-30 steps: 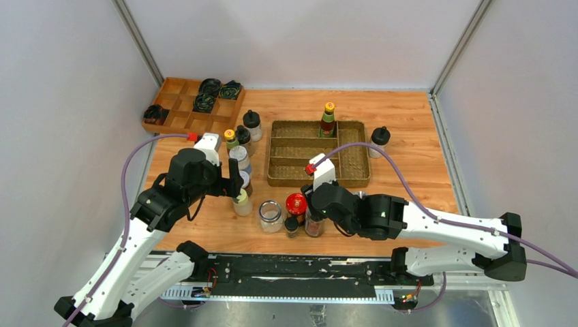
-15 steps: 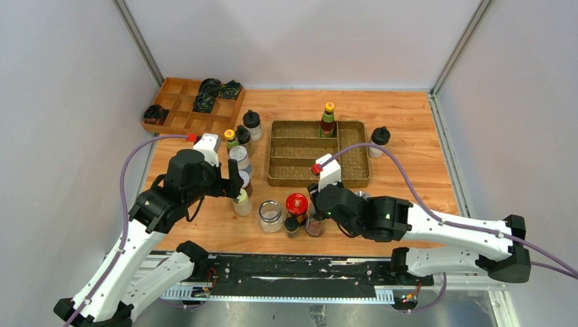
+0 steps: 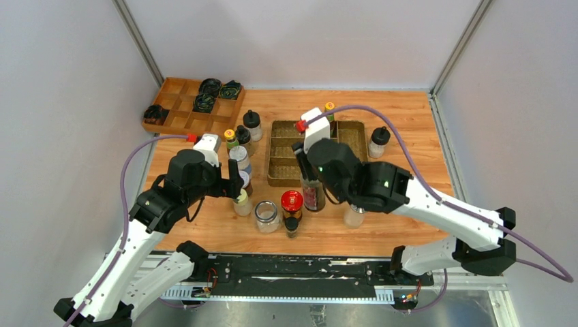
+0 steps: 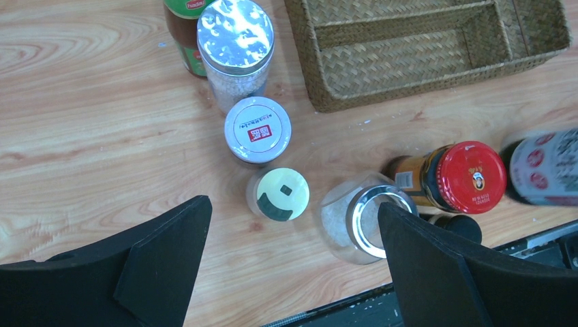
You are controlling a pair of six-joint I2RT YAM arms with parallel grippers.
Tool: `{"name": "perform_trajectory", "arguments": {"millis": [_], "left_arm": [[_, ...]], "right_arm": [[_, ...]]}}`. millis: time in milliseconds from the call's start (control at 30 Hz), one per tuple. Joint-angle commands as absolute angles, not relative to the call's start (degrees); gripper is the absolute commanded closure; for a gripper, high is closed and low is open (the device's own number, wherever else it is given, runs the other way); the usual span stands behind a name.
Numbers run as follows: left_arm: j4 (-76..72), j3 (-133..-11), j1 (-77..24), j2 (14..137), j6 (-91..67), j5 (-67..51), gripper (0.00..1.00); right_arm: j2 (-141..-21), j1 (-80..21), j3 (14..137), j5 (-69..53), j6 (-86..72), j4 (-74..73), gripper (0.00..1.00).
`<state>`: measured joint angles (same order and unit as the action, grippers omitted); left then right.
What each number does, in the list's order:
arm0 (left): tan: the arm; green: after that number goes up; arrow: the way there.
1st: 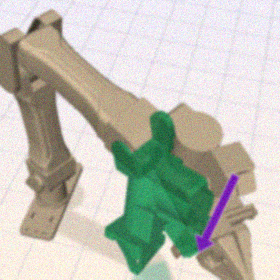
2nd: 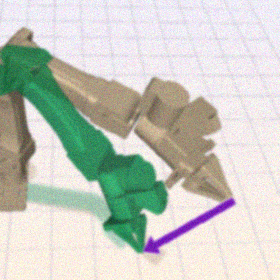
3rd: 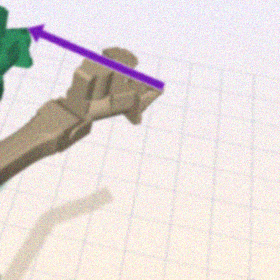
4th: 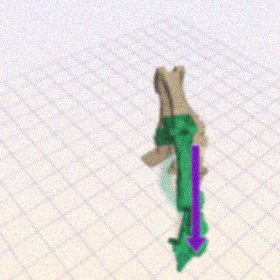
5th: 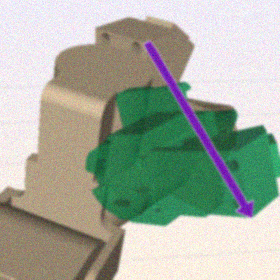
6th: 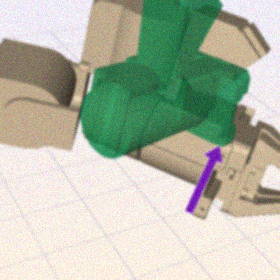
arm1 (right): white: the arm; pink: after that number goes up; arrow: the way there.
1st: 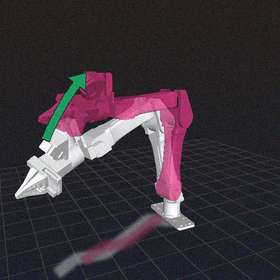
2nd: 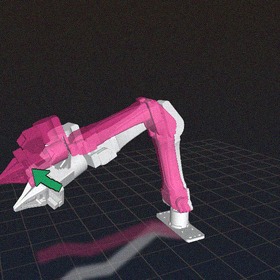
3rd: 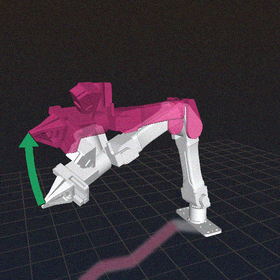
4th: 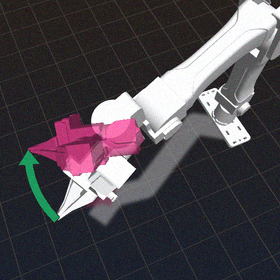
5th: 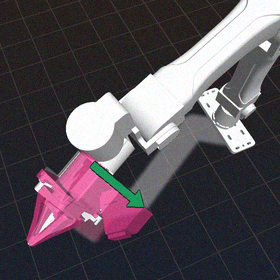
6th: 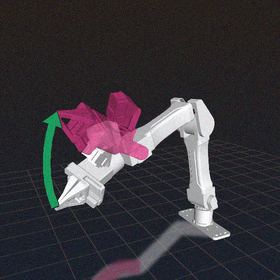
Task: Organize the condiment bottles
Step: Place the bottle in the storage box.
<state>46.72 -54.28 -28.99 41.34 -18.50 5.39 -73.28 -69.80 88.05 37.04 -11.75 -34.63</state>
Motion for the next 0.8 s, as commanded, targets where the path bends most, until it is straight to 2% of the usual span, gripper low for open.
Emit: {"name": "perform_trajectory", "arguments": {"millis": [0, 367, 767], "left_arm": [[47.35, -54.2, -28.65, 41.0, -18.35, 4.29, 0.01], [47.53, -55.77, -28.65, 41.59, -18.04, 3.87, 0.01], [49.01, -56.6, -28.65, 41.49, -17.84, 4.31, 0.01]], "right_arm": [[-77.09, -61.56, 96.73, 32.57, -7.59, -32.88, 1.0], [-91.22, -45.71, 111.19, 21.07, -3.54, -31.87, 1.0], [-104.65, -34.92, 120.34, 11.39, -2.03, -26.19, 1.0]]}}
